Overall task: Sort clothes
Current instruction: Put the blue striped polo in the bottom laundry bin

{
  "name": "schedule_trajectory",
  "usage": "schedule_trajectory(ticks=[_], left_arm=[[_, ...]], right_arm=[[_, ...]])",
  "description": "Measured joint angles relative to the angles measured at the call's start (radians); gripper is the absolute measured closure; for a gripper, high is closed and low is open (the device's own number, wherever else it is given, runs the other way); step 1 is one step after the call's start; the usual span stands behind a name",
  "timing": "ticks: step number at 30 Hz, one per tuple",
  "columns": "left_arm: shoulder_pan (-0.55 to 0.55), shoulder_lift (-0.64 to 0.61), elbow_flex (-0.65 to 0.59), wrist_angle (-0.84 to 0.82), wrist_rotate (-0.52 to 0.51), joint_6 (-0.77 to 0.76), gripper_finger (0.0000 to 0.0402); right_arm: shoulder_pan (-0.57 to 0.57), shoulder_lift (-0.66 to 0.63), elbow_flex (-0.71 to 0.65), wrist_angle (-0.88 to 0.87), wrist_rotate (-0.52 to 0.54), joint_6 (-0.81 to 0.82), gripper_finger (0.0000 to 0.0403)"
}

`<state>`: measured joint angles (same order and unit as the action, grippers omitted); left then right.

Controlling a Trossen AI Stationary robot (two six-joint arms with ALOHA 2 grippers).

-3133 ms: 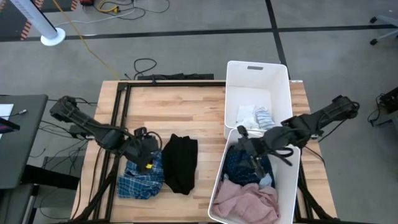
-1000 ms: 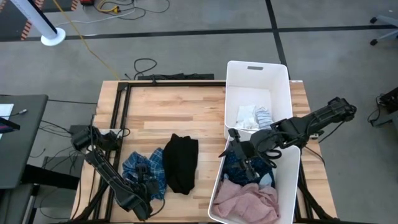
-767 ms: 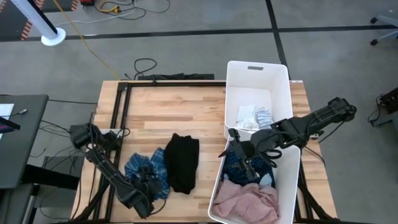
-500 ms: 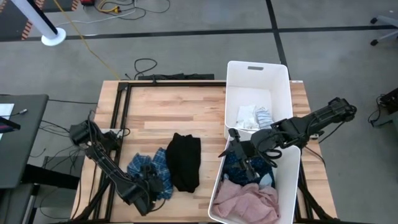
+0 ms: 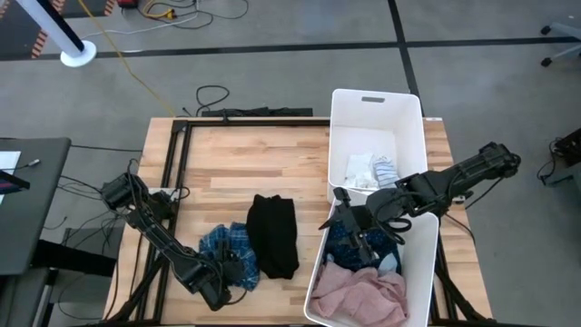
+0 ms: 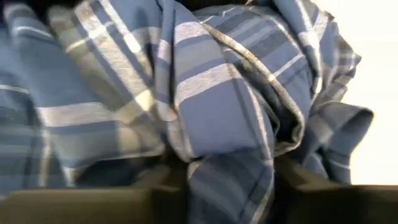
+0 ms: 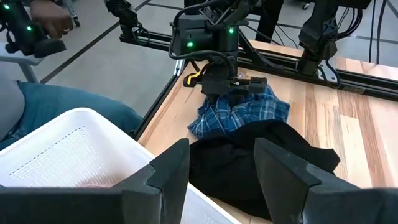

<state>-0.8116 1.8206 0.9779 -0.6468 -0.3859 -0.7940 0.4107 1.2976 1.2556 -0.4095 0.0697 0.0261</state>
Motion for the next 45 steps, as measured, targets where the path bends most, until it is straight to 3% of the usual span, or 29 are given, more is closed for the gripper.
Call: schedule_trajectory(ticks=[2, 9, 16, 22, 29, 38, 45], left_arm=[[0.000, 0.000, 0.000, -0.001, 0.000, 0.006, 0.0326], [-0.006, -0.034, 0.018, -0.063, 0.024, 0.038, 0.0328], [-0.021, -0.229, 0.032, -0.233, 0.064, -0.006, 0.0337], [-0.057, -0.410, 0.038, -0.282, -0.036, -0.070, 0.0338], [-0.071, -0.548, 0.041, -0.250, -0.181, -0.037, 0.0338], [-0.063, -0.608, 0.046, -0.137, -0.298, 0.169, 0.0339], [-0.015, -0.610, 0.129, -0.074, -0.393, 0.390, 0.0339]], right_arm=[[0.000, 0.000, 0.000, 0.000, 0.000, 0.000, 0.0207], [0.000, 0.000, 0.000, 0.002, 0.000, 0.000, 0.0207], [0.001, 0.000, 0.000, 0.009, 0.000, 0.000, 0.0207], [0.001, 0.000, 0.000, 0.011, 0.000, -0.008, 0.0207], [0.001, 0.000, 0.000, 0.011, 0.000, -0.016, 0.0207], [0.016, 0.000, 0.000, 0.003, 0.000, -0.019, 0.0207], [0.038, 0.000, 0.000, -0.057, 0.000, 0.034, 0.0207]])
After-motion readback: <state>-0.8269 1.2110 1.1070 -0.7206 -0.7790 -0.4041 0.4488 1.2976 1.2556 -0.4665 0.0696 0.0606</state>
